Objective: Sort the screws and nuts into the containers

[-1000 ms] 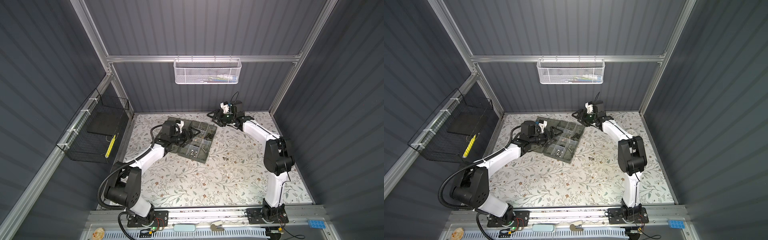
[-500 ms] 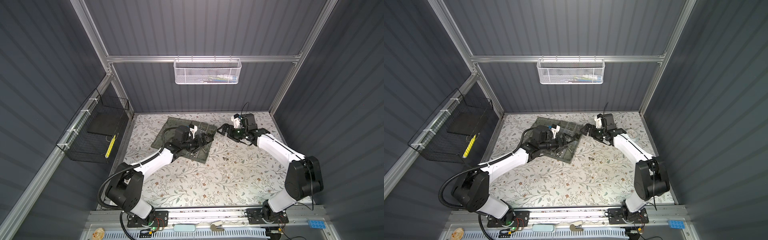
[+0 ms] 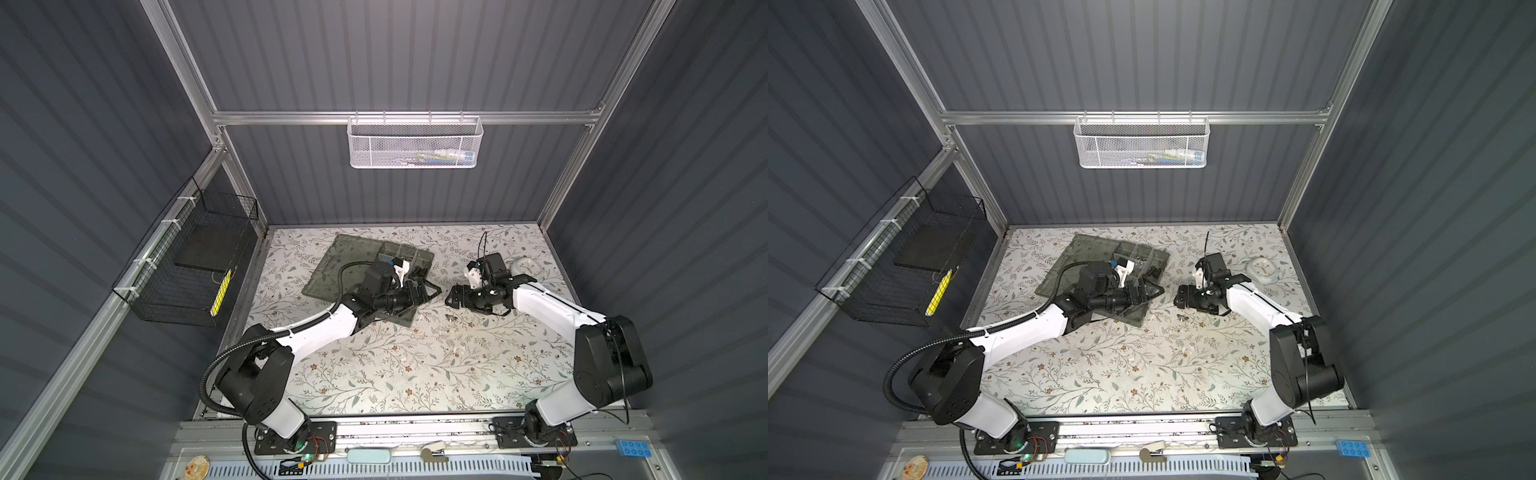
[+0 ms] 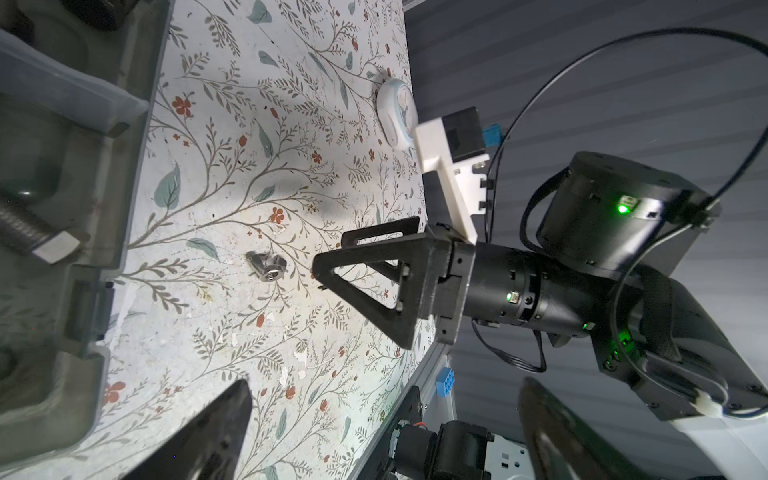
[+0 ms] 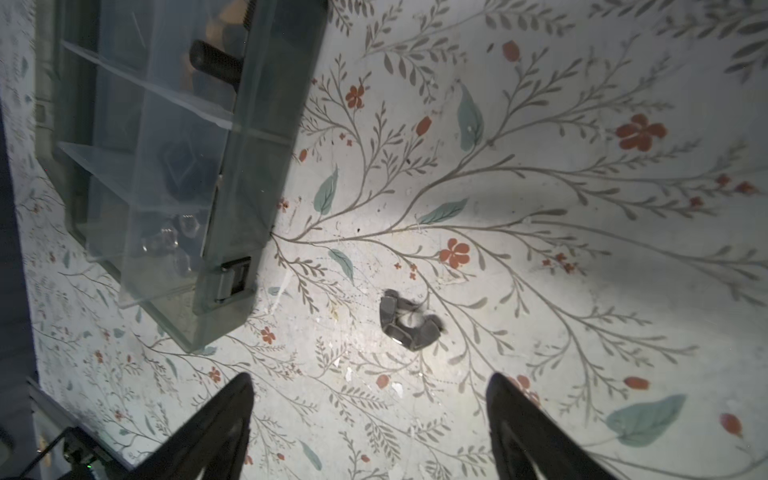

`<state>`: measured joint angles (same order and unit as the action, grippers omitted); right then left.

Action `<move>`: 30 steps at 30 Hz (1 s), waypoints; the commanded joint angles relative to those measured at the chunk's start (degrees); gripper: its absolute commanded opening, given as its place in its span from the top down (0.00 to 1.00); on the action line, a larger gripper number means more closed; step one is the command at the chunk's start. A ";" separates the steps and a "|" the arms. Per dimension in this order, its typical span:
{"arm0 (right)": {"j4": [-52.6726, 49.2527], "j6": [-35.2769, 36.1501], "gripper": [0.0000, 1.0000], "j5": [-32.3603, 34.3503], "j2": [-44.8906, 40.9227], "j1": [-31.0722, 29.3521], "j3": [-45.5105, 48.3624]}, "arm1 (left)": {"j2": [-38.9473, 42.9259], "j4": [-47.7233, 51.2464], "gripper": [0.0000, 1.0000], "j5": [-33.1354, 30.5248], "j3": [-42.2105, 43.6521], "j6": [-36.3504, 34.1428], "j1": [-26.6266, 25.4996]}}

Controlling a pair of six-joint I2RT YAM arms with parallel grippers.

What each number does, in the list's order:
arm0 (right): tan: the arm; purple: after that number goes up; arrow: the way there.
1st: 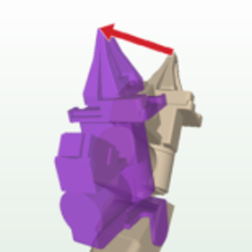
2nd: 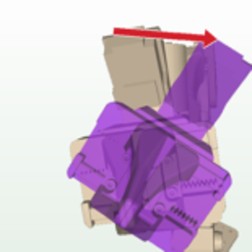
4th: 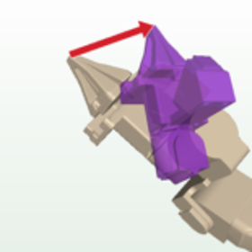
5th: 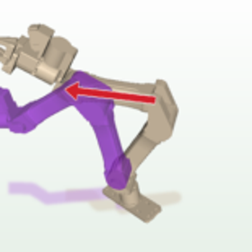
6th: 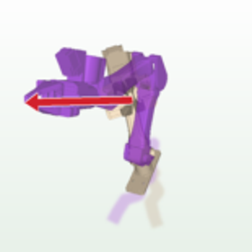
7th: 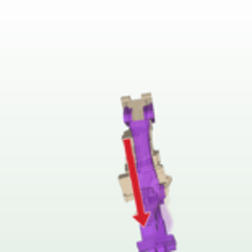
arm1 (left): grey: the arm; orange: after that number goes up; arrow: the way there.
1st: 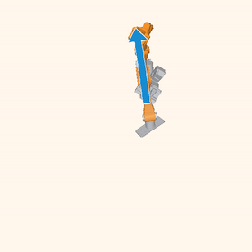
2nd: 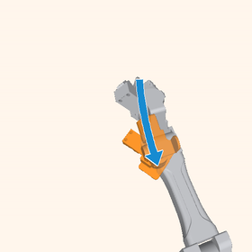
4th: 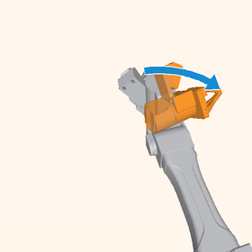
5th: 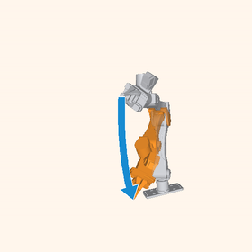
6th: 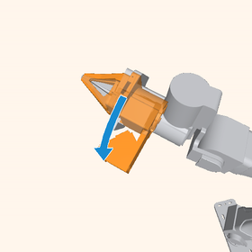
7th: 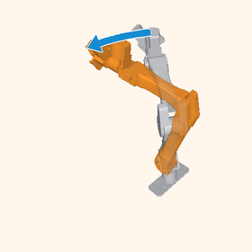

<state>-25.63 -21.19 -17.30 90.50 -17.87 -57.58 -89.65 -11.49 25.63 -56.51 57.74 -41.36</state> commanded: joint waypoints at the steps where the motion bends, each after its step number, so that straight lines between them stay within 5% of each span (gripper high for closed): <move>1: -2.12 3.03 0.20 2.79 2.46 -1.62 0.42 | -0.12 -0.44 0.00 -0.99 0.61 0.11 -0.21; 10: -3.24 5.62 0.38 8.56 8.06 -5.55 -1.73 | 0.26 0.72 0.00 -1.45 0.61 -0.41 -0.21; 30: -3.89 8.07 0.52 12.72 11.54 -7.97 -5.81 | -0.79 0.81 0.00 -1.36 0.26 -0.69 -0.21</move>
<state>-28.38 -14.31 -5.87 100.66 -24.77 -61.76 -89.91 -11.35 24.56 -56.49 57.69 -41.50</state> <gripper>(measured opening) 0.481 0.997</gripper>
